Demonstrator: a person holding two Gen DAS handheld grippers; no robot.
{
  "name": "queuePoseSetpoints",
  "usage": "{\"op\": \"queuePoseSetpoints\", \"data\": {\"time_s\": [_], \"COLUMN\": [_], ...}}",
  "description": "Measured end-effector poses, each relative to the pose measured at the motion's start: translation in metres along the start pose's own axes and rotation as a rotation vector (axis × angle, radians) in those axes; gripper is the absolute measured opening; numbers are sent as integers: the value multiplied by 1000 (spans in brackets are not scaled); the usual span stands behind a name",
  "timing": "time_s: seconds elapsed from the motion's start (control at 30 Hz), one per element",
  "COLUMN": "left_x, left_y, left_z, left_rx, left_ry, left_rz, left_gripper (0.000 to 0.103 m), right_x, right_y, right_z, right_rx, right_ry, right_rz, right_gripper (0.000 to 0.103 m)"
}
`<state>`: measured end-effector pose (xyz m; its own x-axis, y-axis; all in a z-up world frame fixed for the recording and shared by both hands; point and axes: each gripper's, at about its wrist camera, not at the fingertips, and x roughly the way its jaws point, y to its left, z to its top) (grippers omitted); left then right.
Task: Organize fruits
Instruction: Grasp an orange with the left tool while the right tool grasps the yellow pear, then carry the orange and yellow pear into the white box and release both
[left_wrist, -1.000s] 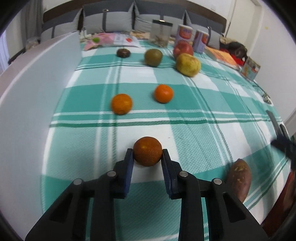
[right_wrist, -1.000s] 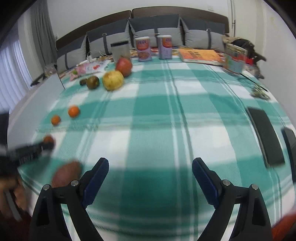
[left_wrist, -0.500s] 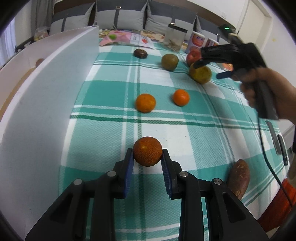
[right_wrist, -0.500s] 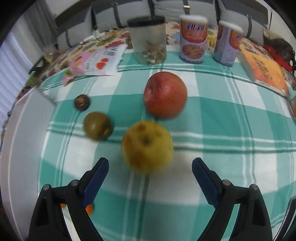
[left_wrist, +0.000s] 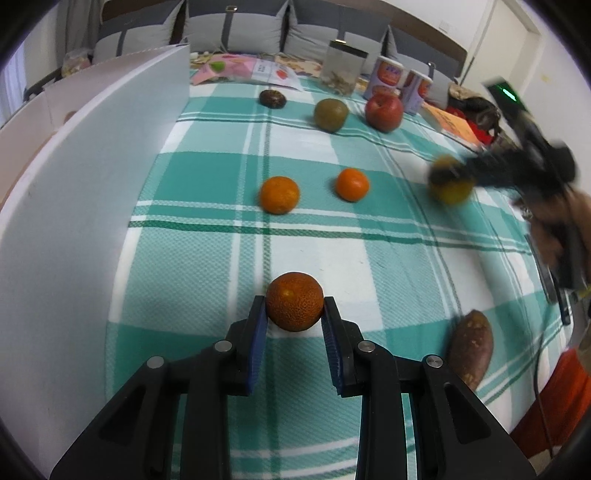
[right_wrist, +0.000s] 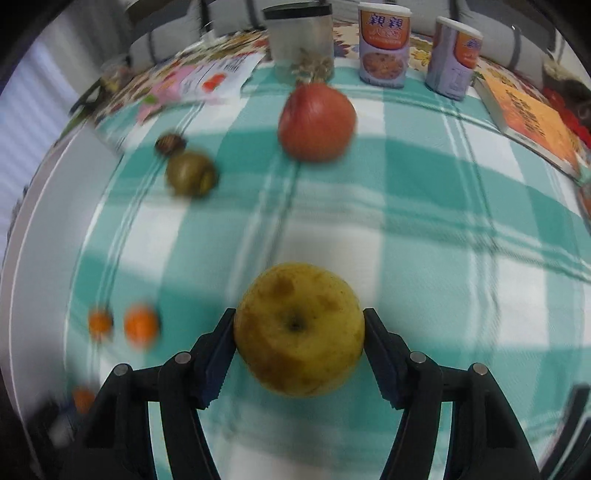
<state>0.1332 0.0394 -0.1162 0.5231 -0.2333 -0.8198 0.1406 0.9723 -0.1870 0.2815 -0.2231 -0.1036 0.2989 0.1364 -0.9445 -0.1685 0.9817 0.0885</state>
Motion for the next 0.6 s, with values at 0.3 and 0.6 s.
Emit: {"op": "queuePoseSetpoints", "data": {"time_s": [0.3,0.6], "left_x": [6,-10], "left_y": [-17,3], "left_z": [-17,-26], "left_rx": [45,-49], "left_ry": [22,16], "left_rz": [37,-23], "left_gripper": [30,77], "right_x": [-50,-60], "right_y": [-13,-19], "right_z": [-155,-186], "right_rx": [-12,114], "right_ry": [-70,-187], "right_rz": [-89,-30], "right_gripper": [66,80]}}
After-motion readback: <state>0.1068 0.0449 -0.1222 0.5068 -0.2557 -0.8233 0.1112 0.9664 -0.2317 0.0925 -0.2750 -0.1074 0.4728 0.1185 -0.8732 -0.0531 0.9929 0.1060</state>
